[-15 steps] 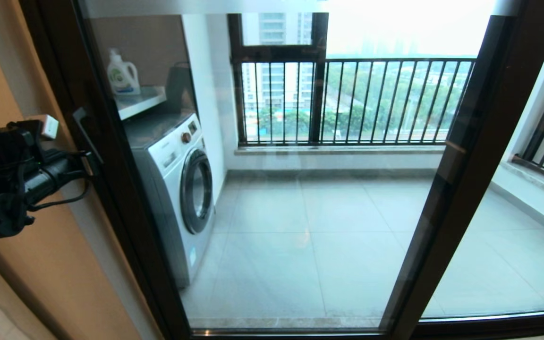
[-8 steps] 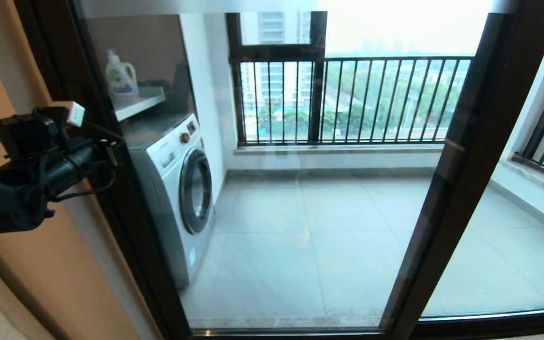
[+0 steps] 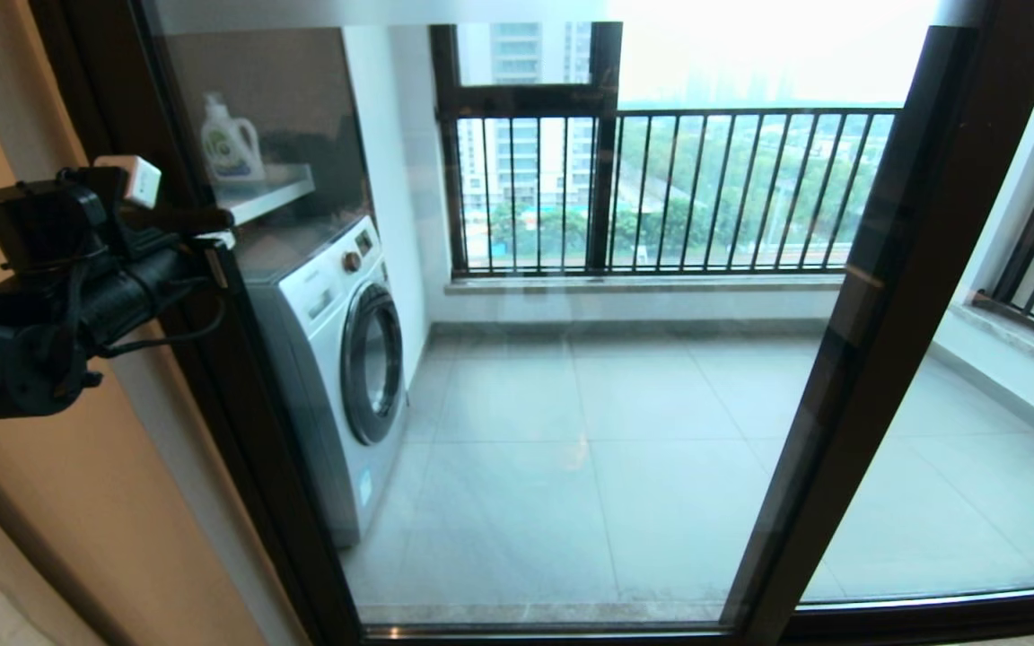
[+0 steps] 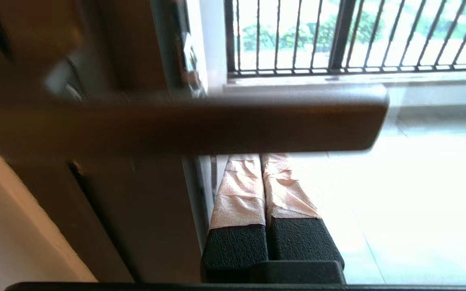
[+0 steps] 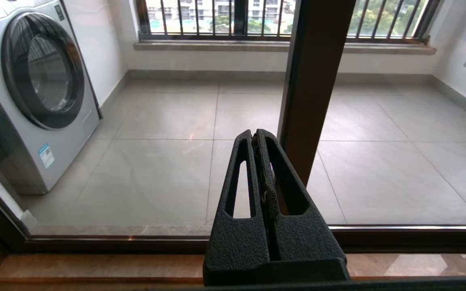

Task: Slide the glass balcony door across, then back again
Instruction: Open the slid door

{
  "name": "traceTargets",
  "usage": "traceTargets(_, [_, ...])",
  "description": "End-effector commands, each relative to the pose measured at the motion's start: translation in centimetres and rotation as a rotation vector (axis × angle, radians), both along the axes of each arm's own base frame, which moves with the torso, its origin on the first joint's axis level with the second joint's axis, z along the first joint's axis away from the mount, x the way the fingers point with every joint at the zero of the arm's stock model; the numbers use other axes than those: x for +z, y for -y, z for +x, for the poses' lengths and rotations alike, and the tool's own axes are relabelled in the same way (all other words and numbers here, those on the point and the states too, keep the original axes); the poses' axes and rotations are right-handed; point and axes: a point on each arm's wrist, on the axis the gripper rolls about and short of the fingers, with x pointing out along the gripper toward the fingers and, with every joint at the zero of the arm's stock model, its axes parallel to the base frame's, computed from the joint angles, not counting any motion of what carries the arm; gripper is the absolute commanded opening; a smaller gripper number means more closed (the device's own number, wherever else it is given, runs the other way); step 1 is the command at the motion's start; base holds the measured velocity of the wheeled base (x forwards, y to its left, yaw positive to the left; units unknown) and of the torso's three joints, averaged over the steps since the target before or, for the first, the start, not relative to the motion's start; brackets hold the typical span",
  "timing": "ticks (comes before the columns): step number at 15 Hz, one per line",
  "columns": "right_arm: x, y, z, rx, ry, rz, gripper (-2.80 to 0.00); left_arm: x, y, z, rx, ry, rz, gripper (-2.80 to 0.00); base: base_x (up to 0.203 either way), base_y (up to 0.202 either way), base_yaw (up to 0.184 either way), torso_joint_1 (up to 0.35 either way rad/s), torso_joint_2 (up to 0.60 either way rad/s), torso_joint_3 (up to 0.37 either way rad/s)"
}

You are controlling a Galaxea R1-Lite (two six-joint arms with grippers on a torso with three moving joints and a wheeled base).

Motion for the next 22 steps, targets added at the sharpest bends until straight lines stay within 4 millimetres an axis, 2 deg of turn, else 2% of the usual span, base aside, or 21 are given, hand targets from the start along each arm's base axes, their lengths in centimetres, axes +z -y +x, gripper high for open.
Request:
traceTargets(1, [-0.3,0.0,0.1,0.001,-0.013,-0.001,-2.80,1.5,0.6,-0.3,-0.014,0.045,0.003,-2.80,0.000,0.000,0.000,0.000,0.00,0.000])
traceTargets(3, [-0.3,0.0,0.1,0.001,-0.013,-0.001,-2.80,1.4,0.8,-0.7,-0.017,0.038,0.002,-2.80,0.000,0.000,0.000,0.000,0.00,0.000])
traceTargets(5, [-0.3,0.0,0.1,0.001,-0.013,-0.001,-2.80,0.1,0.9,-1.4,-0.020,-0.009,-0.004,-2.80,0.000,0.000,0.000,0.000,0.00,0.000])
traceTargets(9, [-0.3,0.0,0.1,0.001,-0.013,-0.001,-2.80,-3.4,1.0,-4.1,-0.021,-0.110,-0.017,-2.80,0.000,0.000,0.000,0.000,0.00,0.000])
traceTargets(12, [-0.3,0.0,0.1,0.001,-0.013,-0.001,-2.80,-5.2,-0.1,-6.7,0.022,-0.117,-0.020,-2.80,0.000,0.000,0.000,0.000,0.00,0.000])
traceTargets(13, [-0.3,0.0,0.1,0.001,-0.013,-0.001,-2.80,-4.9,-1.0,-7.8,0.055,-0.088,-0.019,-2.80,0.000,0.000,0.000,0.000,0.00,0.000])
traceTargets(16, [-0.3,0.0,0.1,0.001,-0.013,0.000,-2.80,-2.2,-2.4,-9.9,0.108,0.010,-0.010,-2.80,0.000,0.000,0.000,0.000,0.00,0.000])
traceTargets(19, [-0.3,0.0,0.1,0.001,-0.013,0.001,-2.80,1.4,-1.9,-11.5,0.097,0.046,-0.002,-2.80,0.000,0.000,0.000,0.000,0.00,0.000])
traceTargets(22, [-0.3,0.0,0.1,0.001,-0.013,0.001,-2.80,4.7,-0.8,-11.3,0.043,0.070,-0.004,-2.80,0.000,0.000,0.000,0.000,0.00,0.000])
